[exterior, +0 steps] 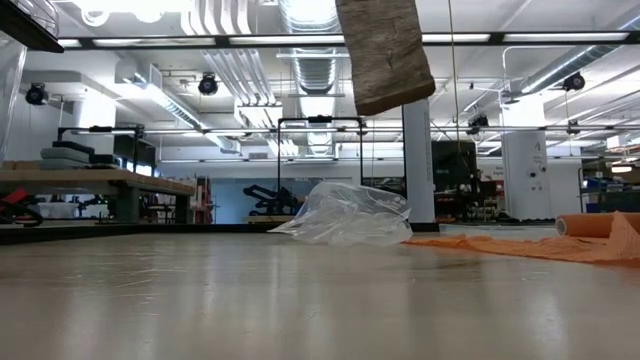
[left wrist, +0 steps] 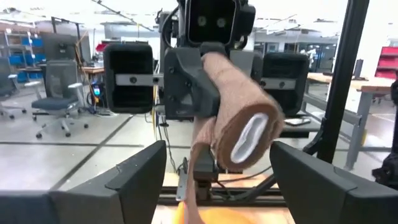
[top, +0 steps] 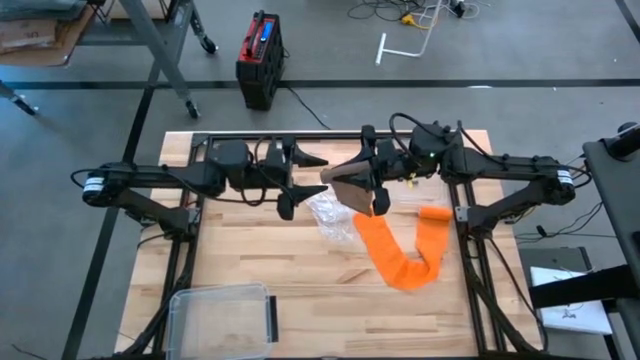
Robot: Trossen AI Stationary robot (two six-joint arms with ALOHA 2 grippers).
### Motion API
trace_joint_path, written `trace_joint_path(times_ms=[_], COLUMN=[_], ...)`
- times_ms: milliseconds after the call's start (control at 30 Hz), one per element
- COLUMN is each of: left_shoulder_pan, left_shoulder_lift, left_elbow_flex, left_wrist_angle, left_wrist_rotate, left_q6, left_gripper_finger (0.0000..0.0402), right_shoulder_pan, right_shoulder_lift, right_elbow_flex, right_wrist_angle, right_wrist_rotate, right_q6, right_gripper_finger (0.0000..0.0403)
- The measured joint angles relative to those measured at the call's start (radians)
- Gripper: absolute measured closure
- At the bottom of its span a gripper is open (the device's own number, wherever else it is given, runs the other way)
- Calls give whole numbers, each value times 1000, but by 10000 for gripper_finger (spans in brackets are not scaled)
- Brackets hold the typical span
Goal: Roll bandage
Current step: Roll the brown bandage
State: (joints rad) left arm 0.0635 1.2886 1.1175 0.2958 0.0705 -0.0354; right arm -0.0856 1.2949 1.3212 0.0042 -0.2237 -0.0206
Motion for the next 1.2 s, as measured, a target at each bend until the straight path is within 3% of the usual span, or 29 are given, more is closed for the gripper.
trace_joint_path(times_ms=[400, 667, 833, 1000, 1200], left_shoulder_pan=[3, 10, 16, 16, 16], left_shoulder_lift=[8, 53, 46, 29, 23], left_elbow_flex=[15, 15, 16, 16, 16], left_wrist_angle=[27, 48, 38, 26, 11], left_wrist_rotate=[-24, -30, -30, -30, -31], left_q6=[81, 79, 100, 128, 132], left_gripper_finger=[177, 275, 323, 322, 322], right_shoulder_pan=[0, -1, -2, 0, 0], right_shoulder_lift=[6, 36, 36, 35, 35], right_elbow_flex=[0, -3, -2, -2, -2], right_wrist_angle=[-5, -7, 3, 11, 8], right_wrist_rotate=[50, 73, 75, 74, 66], right_q6=[19, 52, 62, 79, 113], right_gripper_finger=[342, 324, 335, 335, 298])
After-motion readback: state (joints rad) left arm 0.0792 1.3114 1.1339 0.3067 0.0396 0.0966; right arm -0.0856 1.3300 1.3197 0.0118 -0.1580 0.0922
